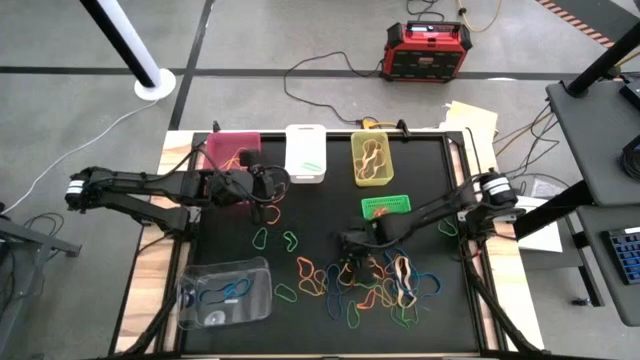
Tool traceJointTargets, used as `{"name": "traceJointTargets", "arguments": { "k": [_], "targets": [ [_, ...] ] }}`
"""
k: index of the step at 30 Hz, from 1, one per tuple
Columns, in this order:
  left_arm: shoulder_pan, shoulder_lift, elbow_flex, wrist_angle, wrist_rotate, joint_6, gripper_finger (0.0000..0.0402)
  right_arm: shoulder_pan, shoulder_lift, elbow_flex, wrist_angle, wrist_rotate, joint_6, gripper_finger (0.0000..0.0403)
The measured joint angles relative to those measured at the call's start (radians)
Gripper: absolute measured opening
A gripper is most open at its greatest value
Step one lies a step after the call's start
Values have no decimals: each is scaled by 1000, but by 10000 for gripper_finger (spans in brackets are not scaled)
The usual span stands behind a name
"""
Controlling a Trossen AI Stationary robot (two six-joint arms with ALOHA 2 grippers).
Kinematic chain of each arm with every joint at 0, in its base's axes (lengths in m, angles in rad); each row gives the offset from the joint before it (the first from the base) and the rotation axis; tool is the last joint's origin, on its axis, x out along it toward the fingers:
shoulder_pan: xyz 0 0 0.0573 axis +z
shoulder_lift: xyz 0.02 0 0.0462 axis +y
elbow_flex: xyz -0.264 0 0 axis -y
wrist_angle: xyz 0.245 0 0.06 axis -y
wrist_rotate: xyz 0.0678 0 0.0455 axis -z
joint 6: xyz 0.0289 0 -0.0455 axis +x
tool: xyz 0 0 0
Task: Sort rubber bands into baskets
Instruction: Put the green rubber band into the white bin
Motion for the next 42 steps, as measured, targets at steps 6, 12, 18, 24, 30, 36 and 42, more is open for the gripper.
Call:
{"name": "traceJointTargets", "arguments": {
  "k": [6,12,18,24,30,36,42],
  "targets": [
    [-1,0,0,-18,0,-1,117,-4,90,47,-61,10,-7,187],
    [-1,0,0,-31,0,-6,117,-23,130,75,-80,34,-28,185],
    [-1,0,0,-30,1,-6,117,-45,138,77,-80,-23,-52,124],
    [-1,0,0,-30,1,-6,117,-50,114,76,-89,-54,-68,24],
    [-1,0,0,-28,1,-7,117,-49,97,114,-109,-44,-85,12],
    [-1,0,0,-28,1,-7,117,-49,89,168,-119,74,-89,9],
    [-1,1,0,-28,1,-8,117,-56,90,188,-94,184,-56,20]
  ]
}}
